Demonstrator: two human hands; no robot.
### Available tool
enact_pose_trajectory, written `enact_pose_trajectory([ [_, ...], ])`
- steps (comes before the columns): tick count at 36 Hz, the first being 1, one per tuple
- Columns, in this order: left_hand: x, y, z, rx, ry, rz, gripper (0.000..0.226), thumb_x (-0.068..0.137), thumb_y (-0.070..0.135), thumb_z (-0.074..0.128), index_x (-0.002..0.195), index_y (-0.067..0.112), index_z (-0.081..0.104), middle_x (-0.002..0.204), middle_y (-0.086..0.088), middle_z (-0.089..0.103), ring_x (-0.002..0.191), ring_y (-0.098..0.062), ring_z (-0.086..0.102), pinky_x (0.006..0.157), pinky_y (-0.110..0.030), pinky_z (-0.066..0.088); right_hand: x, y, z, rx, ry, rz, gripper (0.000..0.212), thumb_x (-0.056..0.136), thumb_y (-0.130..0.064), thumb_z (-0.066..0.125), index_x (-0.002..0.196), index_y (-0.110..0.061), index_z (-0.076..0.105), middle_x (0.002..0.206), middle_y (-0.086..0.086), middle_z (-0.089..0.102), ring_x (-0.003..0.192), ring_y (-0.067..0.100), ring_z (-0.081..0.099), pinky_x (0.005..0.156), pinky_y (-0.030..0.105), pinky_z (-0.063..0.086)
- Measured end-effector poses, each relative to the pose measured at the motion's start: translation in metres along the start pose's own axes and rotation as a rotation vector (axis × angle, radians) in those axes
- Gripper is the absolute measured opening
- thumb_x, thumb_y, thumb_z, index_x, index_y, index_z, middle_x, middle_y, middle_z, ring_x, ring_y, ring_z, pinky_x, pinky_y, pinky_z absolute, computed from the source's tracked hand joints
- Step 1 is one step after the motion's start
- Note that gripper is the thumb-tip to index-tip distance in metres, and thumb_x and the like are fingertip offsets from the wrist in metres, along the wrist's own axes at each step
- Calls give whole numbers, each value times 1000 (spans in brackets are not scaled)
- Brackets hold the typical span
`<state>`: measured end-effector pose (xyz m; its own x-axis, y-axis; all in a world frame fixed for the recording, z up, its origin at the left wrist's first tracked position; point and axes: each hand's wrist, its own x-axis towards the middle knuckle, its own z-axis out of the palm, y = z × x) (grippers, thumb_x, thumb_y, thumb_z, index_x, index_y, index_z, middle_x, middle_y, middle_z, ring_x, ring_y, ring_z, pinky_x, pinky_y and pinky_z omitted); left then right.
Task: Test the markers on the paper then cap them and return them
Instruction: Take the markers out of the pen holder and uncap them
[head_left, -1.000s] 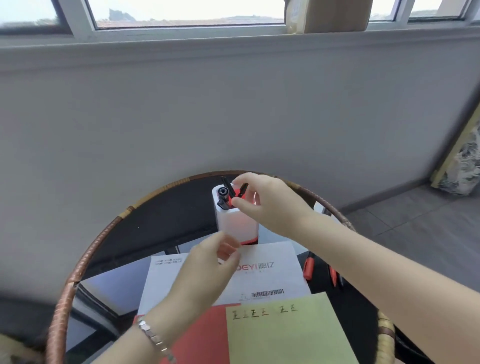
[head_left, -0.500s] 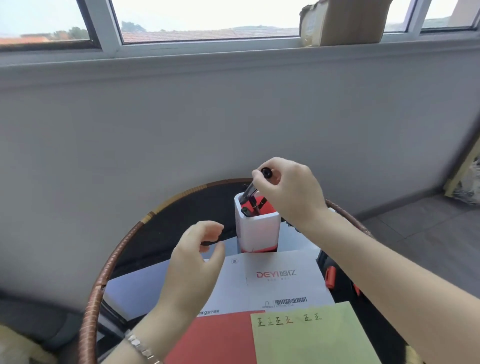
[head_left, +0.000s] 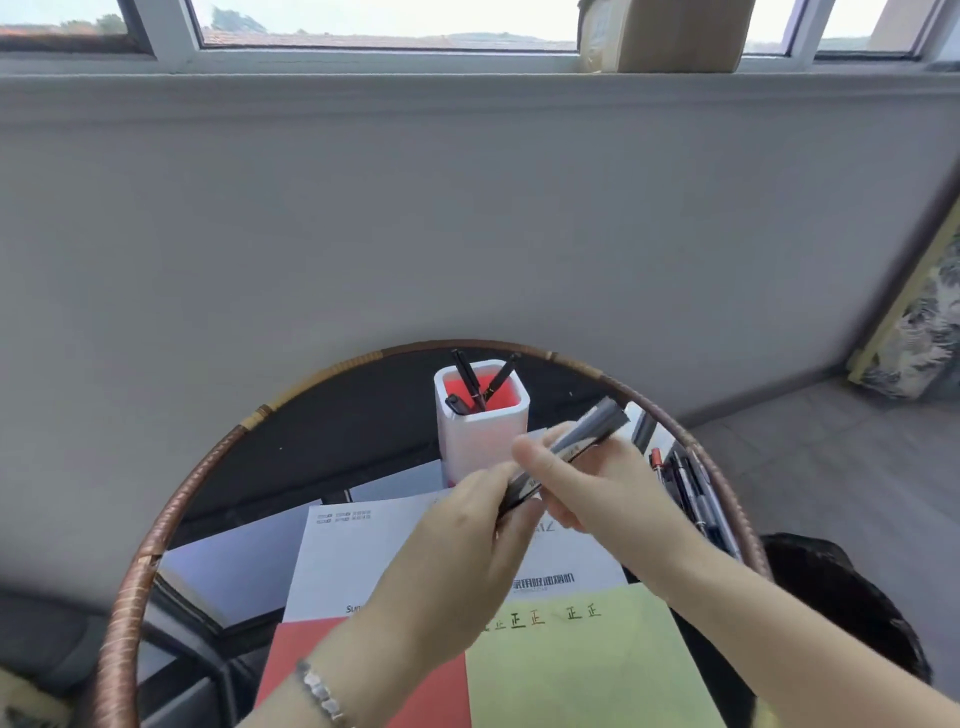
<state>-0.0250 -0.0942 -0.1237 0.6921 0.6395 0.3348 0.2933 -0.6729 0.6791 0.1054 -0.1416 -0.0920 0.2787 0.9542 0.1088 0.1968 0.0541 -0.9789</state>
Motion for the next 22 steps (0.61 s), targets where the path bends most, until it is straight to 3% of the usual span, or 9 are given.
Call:
enact_pose_trajectory([
  [3,-4,2,1,4,-43,21,27,96,30,42,76,48,47,83,22,56,83,1,50,69,-12,37,-8,10,4,-8,62,-12,38,88,-22,57,54,-8,48,43,-4,41,41,5,38,45,13,33],
  [7,-7,2,5,-11,-39,6,26,95,35,40,75,50,46,83,23,54,74,-4,50,61,-16,38,-14,20,6,3,155,-67,39,89,-18,55,51,-12,44,42,-6,38,43,8,36,46,17,31],
  [10,-8,3,7,2,-69,-6,18,95,39,37,78,38,42,67,16,49,61,-11,44,55,-27,38,-15,22,8,51,186,-64,41,89,-12,54,50,-12,43,40,-9,35,42,6,33,44,15,29],
  [13,-8,1,4,17,-104,4,17,95,36,38,94,25,50,57,10,43,56,-14,40,55,-32,39,-14,24,8,64,165,-53,44,88,-7,53,47,-13,39,37,-10,33,39,4,31,42,13,28],
  [16,-9,2,0,-24,-168,11,22,96,33,40,115,38,50,59,7,45,54,-18,39,52,-30,36,-15,27,7,92,118,-42,43,89,-5,53,48,-13,41,36,-10,35,37,3,33,41,13,29],
  [19,-9,4,-4,-112,-213,-32,27,96,33,42,107,57,46,62,2,45,57,-21,38,53,-26,33,-16,30,5,142,55,-76,31,85,-10,56,56,-10,43,38,-10,40,38,3,36,42,13,32],
  [22,-11,-1,-3,-182,-267,-120,36,94,35,43,101,71,41,68,-9,41,62,-23,36,62,-29,38,-16,34,1,39,3,-117,29,86,-8,57,61,-10,44,39,-10,42,39,2,38,43,12,33],
])
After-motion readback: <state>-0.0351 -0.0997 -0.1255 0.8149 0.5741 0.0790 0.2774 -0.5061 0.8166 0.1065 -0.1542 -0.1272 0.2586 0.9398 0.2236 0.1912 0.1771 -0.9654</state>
